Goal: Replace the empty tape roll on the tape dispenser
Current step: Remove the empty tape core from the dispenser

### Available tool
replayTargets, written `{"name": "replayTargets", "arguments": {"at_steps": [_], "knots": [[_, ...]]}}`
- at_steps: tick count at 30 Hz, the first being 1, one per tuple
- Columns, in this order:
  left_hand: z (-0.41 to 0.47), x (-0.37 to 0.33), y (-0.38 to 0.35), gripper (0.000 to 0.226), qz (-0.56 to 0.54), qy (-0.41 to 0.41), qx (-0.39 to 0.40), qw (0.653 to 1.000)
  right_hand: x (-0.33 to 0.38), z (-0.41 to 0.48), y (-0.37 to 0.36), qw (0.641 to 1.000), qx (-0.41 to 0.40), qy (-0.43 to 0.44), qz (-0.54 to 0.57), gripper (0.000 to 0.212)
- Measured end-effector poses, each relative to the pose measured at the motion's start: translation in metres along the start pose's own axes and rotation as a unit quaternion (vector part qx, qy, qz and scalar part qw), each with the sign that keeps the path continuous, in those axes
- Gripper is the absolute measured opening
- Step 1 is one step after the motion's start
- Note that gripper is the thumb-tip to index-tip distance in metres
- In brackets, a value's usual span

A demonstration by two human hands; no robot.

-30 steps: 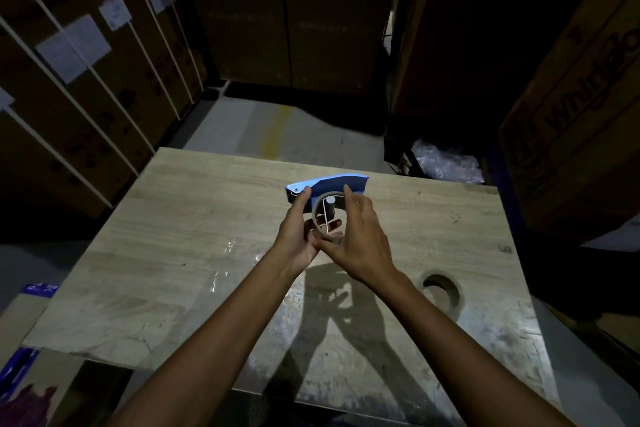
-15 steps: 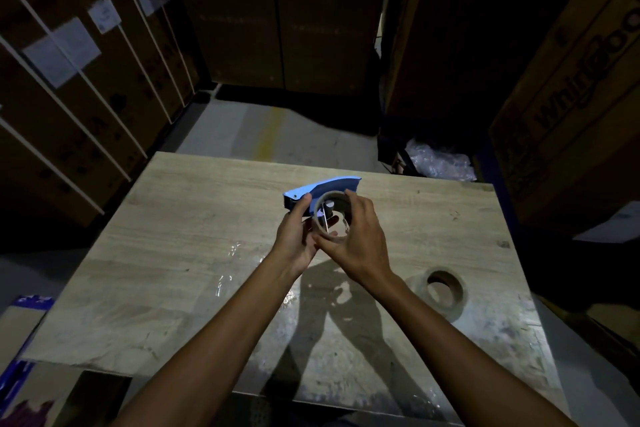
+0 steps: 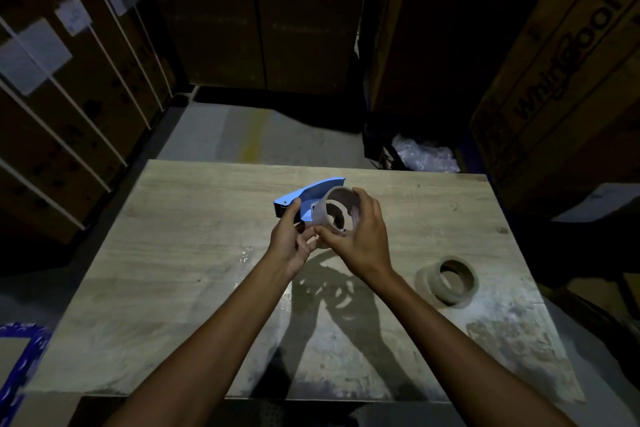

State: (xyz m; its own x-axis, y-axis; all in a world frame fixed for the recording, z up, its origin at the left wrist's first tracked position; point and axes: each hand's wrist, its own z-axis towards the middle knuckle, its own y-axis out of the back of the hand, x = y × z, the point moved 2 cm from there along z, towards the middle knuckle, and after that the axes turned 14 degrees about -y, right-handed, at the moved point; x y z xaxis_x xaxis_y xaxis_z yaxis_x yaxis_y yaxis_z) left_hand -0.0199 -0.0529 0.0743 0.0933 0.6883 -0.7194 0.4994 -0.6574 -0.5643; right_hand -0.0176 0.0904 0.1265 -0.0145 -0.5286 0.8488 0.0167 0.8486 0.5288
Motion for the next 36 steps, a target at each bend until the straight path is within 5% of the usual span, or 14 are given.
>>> {"name": "replayTargets", "arguments": {"at_steps": [16,36], "knots": [[0.022,-0.024,0.042,0.042,0.01,0.035,0.035,0.999,0.007,-0.013,-0.043,0.994,-0.079,-0.073,0.025,0.084],[0.046,0.025,-0.014,0.056,-0.027,0.072,-0.042,0.996,-0.061,0.05,0.032,0.991,-0.085,-0.106,-0.012,0.084]]}}
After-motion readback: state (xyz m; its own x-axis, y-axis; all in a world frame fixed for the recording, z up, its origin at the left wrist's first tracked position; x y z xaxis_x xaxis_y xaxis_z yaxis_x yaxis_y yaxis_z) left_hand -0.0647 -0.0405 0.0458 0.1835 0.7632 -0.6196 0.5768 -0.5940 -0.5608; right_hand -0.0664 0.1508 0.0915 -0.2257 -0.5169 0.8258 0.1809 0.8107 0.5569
